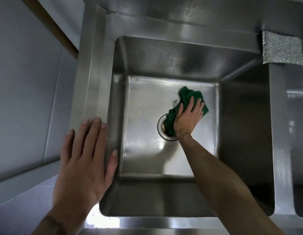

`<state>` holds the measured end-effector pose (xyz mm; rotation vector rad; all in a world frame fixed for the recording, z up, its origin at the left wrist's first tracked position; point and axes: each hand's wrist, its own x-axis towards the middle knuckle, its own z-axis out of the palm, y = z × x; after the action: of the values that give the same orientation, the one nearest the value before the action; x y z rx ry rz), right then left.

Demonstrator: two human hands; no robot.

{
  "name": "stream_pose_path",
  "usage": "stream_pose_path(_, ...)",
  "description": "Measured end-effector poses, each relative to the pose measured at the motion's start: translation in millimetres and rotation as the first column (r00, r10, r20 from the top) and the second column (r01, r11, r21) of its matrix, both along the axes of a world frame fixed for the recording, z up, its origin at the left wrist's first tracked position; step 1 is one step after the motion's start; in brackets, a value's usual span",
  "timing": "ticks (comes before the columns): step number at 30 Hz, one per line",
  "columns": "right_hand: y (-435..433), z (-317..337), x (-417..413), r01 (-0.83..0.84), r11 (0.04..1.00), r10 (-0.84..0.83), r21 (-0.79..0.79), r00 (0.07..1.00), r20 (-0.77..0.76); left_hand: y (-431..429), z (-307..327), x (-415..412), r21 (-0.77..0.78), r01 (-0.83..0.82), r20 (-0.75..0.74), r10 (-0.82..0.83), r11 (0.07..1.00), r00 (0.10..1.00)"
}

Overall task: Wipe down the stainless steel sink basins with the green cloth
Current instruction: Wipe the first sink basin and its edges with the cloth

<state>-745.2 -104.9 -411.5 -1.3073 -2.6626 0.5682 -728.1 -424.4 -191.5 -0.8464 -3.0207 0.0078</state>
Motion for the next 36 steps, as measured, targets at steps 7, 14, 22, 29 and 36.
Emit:
stream_pose_path(7,67,3,27,-0.129,0.990,0.129,0.052,0.992,-0.004,1,1,0,-0.015,-0.001,0.005,0.001,1.000,1.000)
stream_pose_path(14,-3,13,-35,-0.124,0.992,0.124,-0.003,0.992,0.003,0,1,-1,-0.046,-0.008,0.021,0.009,0.999,1.000)
stream_pose_path(22,84,9,2,-0.239,0.970,0.238,0.041,0.971,0.024,0,1,0,-0.044,-0.002,0.010,0.003,0.999,1.000)
stream_pose_path(29,0,14,-42,-0.107,0.993,0.108,0.051,0.994,-0.002,0,2,-3,-0.052,0.000,0.027,0.001,0.999,1.000)
stream_pose_path(36,-11,8,-54,-0.586,0.810,0.586,-0.006,0.810,-0.005,-3,2,-2,-0.069,0.010,0.033,-0.007,0.998,0.999)
